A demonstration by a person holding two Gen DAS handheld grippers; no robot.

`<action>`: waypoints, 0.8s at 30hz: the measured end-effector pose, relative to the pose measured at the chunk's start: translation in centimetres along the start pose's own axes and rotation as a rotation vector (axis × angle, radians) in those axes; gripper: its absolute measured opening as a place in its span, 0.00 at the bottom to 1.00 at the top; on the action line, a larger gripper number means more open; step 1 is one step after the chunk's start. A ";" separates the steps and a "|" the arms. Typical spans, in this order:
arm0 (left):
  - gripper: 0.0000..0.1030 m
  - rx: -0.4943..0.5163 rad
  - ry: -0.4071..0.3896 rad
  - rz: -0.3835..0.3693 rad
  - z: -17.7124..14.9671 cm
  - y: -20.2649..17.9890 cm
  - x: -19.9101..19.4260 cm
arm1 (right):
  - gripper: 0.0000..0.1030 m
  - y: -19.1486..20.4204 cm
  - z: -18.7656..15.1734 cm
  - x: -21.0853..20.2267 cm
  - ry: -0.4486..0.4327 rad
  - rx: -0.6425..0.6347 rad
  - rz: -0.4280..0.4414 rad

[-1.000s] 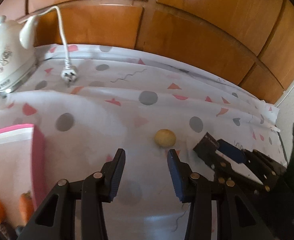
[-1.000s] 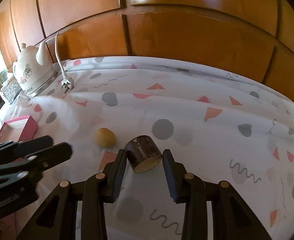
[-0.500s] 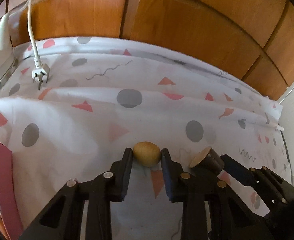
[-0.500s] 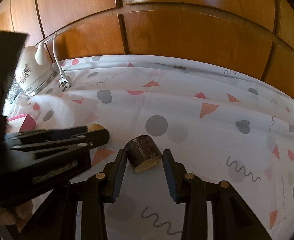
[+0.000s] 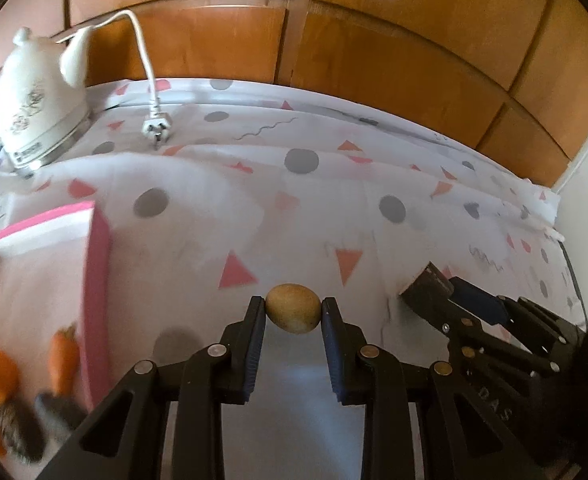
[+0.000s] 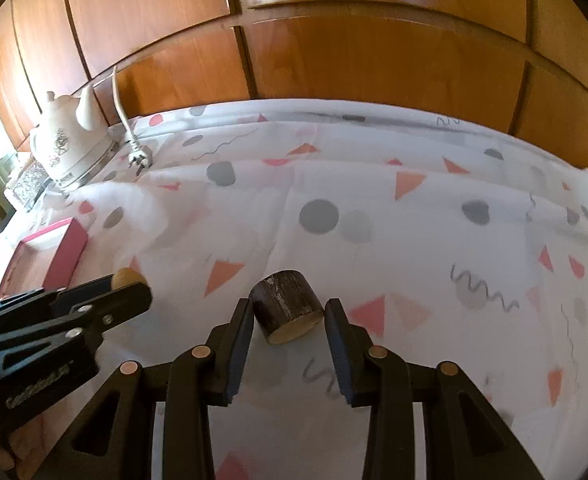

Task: Organize fruits
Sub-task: 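Place the potato in the pink tray with left tool while right tool carries the log piece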

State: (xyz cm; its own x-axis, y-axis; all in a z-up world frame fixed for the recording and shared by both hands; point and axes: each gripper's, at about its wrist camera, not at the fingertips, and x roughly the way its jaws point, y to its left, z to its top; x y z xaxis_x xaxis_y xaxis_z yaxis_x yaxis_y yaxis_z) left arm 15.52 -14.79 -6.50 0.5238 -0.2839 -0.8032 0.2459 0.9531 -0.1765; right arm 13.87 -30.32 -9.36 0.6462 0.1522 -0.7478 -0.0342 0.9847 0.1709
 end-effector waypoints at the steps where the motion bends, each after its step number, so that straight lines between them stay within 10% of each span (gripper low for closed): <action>1: 0.28 -0.003 -0.001 -0.001 -0.4 0.1 -0.5 | 0.36 0.2 -0.5 -0.4 0.002 0.000 0.002; 24: 0.28 0.051 -0.103 0.011 -7.8 1.8 -8.8 | 0.34 4.6 -7.7 -5.2 0.007 0.000 0.021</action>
State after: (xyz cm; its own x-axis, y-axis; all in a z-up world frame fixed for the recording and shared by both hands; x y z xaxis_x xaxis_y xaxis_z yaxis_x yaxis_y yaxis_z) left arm 5.01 -9.81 -4.20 0.6068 -0.2853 -0.7419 0.2798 0.9503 -0.1366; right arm 4.48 -25.98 -9.58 0.6400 0.1735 -0.7485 -0.0479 0.9813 0.1866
